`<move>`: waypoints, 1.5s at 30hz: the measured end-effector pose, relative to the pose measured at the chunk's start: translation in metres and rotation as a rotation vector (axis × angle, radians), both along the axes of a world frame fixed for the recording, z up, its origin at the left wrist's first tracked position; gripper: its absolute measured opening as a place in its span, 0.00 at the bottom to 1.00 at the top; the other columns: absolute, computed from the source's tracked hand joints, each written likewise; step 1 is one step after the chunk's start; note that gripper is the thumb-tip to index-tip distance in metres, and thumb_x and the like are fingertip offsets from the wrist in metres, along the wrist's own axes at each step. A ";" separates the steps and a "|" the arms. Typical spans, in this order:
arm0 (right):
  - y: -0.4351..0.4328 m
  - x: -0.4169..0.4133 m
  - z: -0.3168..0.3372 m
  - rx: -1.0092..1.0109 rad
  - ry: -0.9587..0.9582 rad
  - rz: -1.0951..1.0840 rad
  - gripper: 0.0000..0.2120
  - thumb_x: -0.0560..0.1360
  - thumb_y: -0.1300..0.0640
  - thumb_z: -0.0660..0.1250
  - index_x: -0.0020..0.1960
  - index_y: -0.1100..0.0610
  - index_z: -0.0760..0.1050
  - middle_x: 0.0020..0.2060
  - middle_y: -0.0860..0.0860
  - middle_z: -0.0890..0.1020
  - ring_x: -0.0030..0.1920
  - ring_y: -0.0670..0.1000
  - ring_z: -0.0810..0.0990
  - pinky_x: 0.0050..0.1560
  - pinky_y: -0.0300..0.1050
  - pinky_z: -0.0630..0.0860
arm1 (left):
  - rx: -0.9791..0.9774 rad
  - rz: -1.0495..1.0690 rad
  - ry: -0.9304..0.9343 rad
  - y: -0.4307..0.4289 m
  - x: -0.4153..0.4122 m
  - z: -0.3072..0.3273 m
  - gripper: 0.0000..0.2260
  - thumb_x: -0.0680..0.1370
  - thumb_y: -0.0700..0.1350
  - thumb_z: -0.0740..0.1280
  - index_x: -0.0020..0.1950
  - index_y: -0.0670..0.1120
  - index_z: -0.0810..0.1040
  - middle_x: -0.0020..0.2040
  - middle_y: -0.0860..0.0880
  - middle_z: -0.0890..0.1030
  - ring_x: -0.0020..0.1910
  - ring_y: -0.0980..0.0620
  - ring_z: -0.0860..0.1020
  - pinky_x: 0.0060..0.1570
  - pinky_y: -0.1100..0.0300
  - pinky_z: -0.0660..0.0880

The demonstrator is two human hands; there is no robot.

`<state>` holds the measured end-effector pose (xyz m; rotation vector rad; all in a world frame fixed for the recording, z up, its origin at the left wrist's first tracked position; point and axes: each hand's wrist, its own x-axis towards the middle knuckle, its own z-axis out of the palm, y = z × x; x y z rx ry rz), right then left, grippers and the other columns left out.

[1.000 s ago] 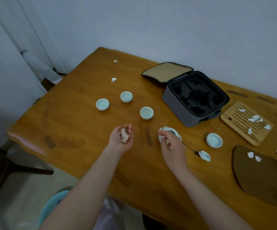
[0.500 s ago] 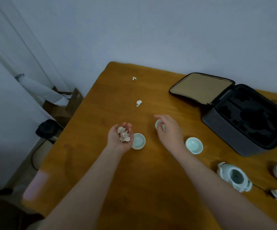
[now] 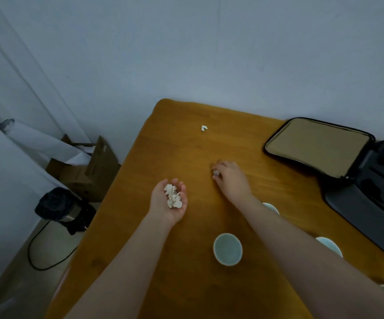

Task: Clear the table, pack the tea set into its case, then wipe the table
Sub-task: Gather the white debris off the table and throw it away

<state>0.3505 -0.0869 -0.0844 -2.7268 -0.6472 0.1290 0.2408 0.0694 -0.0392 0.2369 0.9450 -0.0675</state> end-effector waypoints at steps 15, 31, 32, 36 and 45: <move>0.076 0.100 0.003 0.247 0.117 -0.296 0.36 0.74 0.58 0.71 0.77 0.54 0.57 0.53 0.57 0.81 0.55 0.57 0.79 0.54 0.51 0.75 | -0.085 -0.027 -0.098 0.027 0.042 -0.011 0.14 0.81 0.49 0.59 0.40 0.44 0.76 0.30 0.49 0.74 0.21 0.56 0.70 0.15 0.70 0.58; 0.081 0.112 0.013 -0.333 -0.242 -0.017 0.14 0.83 0.54 0.57 0.50 0.60 0.79 0.47 0.56 0.80 0.47 0.59 0.80 0.37 0.46 0.66 | -0.111 0.057 -0.067 0.028 0.037 -0.019 0.15 0.81 0.49 0.58 0.41 0.43 0.76 0.31 0.48 0.74 0.22 0.56 0.68 0.17 0.69 0.61; 0.078 0.105 0.013 -0.323 -0.251 0.012 0.14 0.83 0.54 0.57 0.50 0.60 0.78 0.47 0.57 0.80 0.48 0.59 0.79 0.37 0.47 0.67 | -0.111 0.063 -0.066 0.026 0.036 -0.018 0.14 0.81 0.49 0.59 0.41 0.43 0.76 0.31 0.49 0.73 0.22 0.56 0.68 0.17 0.68 0.61; 0.061 0.064 0.010 -0.099 -0.234 0.019 0.12 0.80 0.56 0.60 0.47 0.61 0.79 0.46 0.58 0.81 0.48 0.61 0.79 0.39 0.48 0.68 | -0.108 0.061 -0.073 0.013 0.030 -0.007 0.14 0.81 0.48 0.58 0.40 0.43 0.76 0.29 0.50 0.72 0.22 0.56 0.67 0.17 0.68 0.60; 0.000 -0.080 0.061 0.654 0.108 -0.140 0.07 0.78 0.60 0.65 0.45 0.53 0.81 0.38 0.43 0.82 0.41 0.41 0.79 0.41 0.34 0.72 | -0.076 0.044 -0.065 -0.038 -0.012 0.018 0.14 0.81 0.45 0.56 0.37 0.44 0.72 0.26 0.51 0.69 0.19 0.57 0.64 0.16 0.68 0.58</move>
